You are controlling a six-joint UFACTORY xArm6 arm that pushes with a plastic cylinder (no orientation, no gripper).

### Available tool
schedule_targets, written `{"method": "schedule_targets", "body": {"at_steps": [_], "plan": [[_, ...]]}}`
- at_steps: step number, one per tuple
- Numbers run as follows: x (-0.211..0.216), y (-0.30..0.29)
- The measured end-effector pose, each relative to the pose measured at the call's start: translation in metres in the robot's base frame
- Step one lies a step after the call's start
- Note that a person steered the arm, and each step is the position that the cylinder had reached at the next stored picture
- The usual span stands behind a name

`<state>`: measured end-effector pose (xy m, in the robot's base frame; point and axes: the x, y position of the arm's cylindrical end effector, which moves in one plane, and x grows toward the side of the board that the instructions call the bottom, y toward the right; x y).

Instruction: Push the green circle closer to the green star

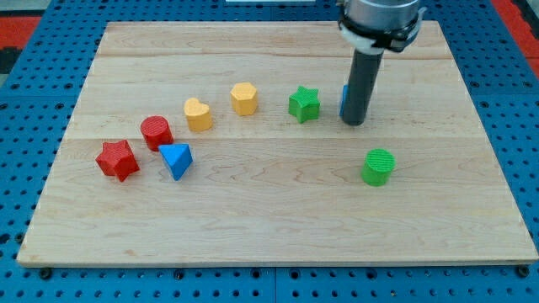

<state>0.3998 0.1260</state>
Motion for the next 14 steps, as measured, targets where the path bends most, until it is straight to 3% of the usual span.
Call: {"method": "schedule_targets", "body": {"at_steps": [1, 2, 3, 4, 5, 10, 12, 14], "plan": [[-0.042, 0.047], [0.004, 0.081], [0.073, 0.074], [0.129, 0.041], [0.146, 0.018], [0.076, 0.020], [0.062, 0.052], [0.058, 0.016]]}}
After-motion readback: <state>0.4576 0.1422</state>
